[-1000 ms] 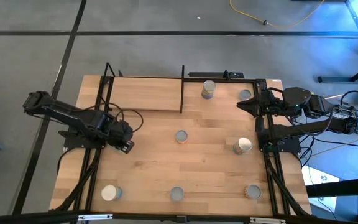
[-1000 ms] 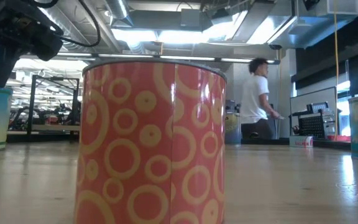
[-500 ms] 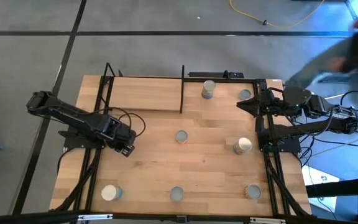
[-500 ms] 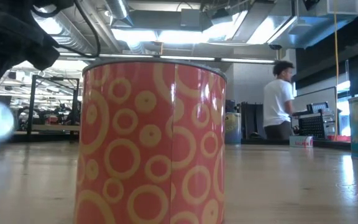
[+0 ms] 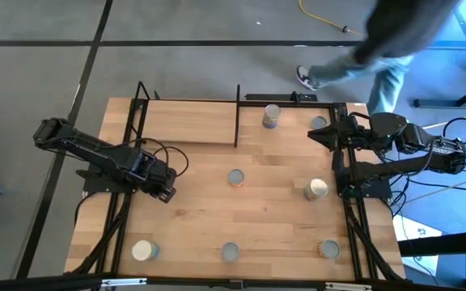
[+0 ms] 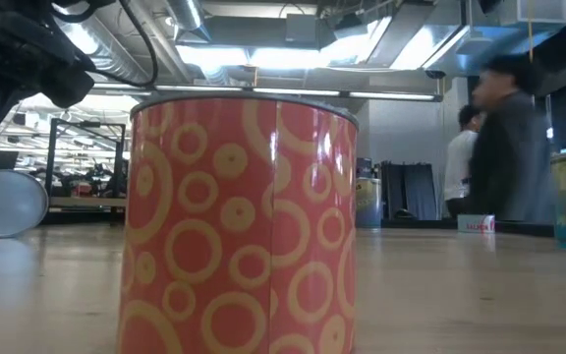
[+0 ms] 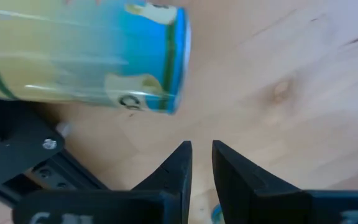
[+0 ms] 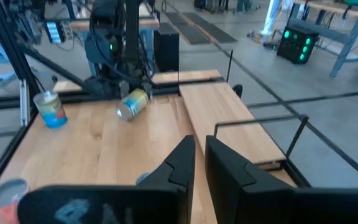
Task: Pick and place cans onto a shelf
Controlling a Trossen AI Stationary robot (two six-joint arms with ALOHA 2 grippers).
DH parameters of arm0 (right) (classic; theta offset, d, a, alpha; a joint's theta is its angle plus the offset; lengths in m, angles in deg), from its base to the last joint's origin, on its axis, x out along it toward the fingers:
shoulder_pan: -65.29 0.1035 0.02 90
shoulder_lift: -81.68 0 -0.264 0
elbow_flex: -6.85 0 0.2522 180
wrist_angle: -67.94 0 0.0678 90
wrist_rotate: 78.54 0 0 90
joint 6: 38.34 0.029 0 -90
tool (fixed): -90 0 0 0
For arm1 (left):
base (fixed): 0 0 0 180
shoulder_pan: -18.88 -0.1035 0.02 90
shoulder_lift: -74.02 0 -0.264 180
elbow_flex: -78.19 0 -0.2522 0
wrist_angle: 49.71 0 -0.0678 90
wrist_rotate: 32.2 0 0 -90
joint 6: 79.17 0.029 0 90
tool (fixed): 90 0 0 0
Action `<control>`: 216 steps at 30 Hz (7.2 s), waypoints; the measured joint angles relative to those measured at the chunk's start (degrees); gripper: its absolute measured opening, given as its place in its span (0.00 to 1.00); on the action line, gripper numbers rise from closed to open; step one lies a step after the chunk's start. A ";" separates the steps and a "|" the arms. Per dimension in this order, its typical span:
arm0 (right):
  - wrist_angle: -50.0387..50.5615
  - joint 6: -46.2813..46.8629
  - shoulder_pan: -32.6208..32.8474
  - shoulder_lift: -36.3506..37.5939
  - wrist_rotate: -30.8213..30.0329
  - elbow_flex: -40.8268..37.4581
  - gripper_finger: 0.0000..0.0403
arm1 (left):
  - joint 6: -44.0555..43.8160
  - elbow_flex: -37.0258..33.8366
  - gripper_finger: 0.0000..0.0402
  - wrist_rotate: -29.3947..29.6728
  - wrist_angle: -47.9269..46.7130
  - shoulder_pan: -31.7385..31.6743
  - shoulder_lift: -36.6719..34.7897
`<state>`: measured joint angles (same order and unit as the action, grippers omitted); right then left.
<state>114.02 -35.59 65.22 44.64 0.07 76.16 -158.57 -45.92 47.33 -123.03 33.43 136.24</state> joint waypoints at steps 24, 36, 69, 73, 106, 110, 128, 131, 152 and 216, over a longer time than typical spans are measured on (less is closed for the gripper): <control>-13.72 -5.80 -0.04 -13.12 0.02 0.00 0.10 | 5.03 9.78 0.14 23.05 -3.11 0.02 -6.67; -12.40 -7.89 -0.07 -35.51 -5.03 12.81 0.10 | -1.09 13.31 0.14 27.80 -21.90 0.00 -13.57; -16.14 -28.91 1.58 -66.30 -6.63 26.41 0.10 | -4.15 13.20 0.14 31.28 -30.44 0.00 -15.09; -19.63 -30.29 3.48 -70.52 -6.90 26.40 0.10 | -4.15 13.18 0.14 31.26 -30.44 0.00 -15.09; -34.22 -31.36 6.38 -75.68 -5.44 26.38 0.10 | -8.43 0.33 0.14 30.98 -23.48 -0.22 -14.51; -34.21 -31.33 6.36 -75.68 -5.46 26.38 0.10 | -10.59 0.24 0.13 30.89 -21.96 -0.78 -14.32; -34.26 -31.32 6.38 -75.68 -5.46 26.38 0.10 | -10.25 0.24 0.13 25.46 -13.38 -1.25 -2.25; -34.25 -31.31 6.38 -75.68 -5.46 26.38 0.10 | -10.26 0.24 0.13 26.30 -14.01 -1.26 0.27; -34.21 -31.40 6.38 -75.68 -5.46 26.38 0.10 | -10.04 0.20 0.13 21.44 -5.29 -0.98 14.32; -32.59 -10.38 14.64 -104.73 13.42 61.52 0.02 | -2.40 12.63 0.13 14.39 -22.50 31.06 -10.19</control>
<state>81.43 -45.97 79.85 -60.09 13.49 137.68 -160.96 -33.29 61.72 -145.54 64.49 126.05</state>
